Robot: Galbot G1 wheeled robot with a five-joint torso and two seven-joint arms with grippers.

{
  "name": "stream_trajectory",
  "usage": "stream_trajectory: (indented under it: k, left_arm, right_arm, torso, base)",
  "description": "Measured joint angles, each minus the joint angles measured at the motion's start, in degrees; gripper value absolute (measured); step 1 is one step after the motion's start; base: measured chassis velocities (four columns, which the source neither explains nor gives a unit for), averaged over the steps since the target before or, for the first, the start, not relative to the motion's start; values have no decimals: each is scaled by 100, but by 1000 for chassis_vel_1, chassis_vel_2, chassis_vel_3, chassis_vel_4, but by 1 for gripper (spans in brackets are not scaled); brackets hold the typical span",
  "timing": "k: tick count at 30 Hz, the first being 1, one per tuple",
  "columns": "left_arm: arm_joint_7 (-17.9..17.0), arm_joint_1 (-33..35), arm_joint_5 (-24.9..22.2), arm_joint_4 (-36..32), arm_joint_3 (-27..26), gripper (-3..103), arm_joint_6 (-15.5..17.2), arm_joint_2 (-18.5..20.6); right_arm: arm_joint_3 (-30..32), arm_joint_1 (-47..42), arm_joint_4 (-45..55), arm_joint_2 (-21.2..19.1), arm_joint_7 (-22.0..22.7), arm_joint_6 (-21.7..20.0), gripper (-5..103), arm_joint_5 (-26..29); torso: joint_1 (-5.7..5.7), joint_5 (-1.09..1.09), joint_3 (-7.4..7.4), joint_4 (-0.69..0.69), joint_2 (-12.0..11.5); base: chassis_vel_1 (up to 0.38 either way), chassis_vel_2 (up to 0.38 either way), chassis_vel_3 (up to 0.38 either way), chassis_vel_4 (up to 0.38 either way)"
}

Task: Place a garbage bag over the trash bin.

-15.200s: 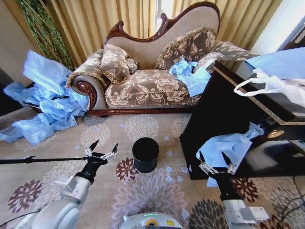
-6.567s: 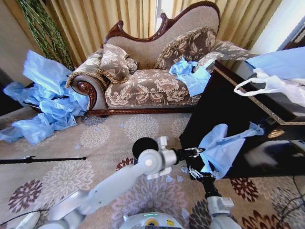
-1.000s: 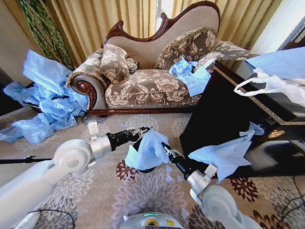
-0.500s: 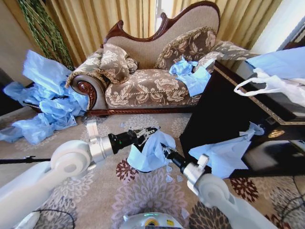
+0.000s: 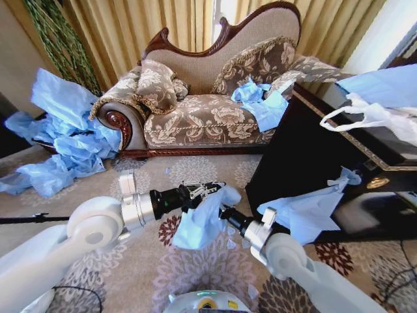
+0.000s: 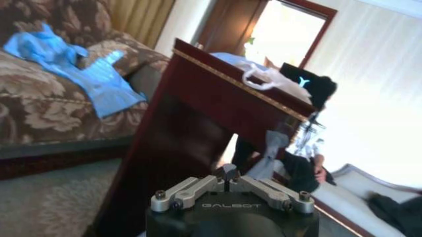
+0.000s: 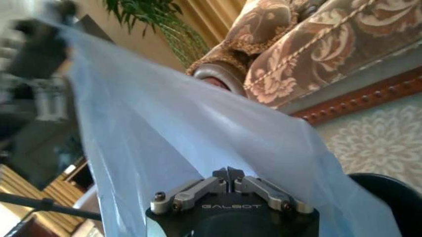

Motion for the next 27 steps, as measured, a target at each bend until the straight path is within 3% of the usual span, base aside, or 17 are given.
stream_trajectory:
  k: [7,27]
  left_arm:
    - [156,-181,30,117,-3,0,-22,40]
    - [419,-809,126,483,206,0,-135,6]
  right_arm:
    - [-167,440,-124,-21,-63,-169,0,463]
    - [-883,544,-187,171,-231,-422,0,231]
  torso:
    - [0,0,0,1,0]
    - [0,0,0,0,0]
  base:
    - [0,0,0,0]
    - [0,0,0,0]
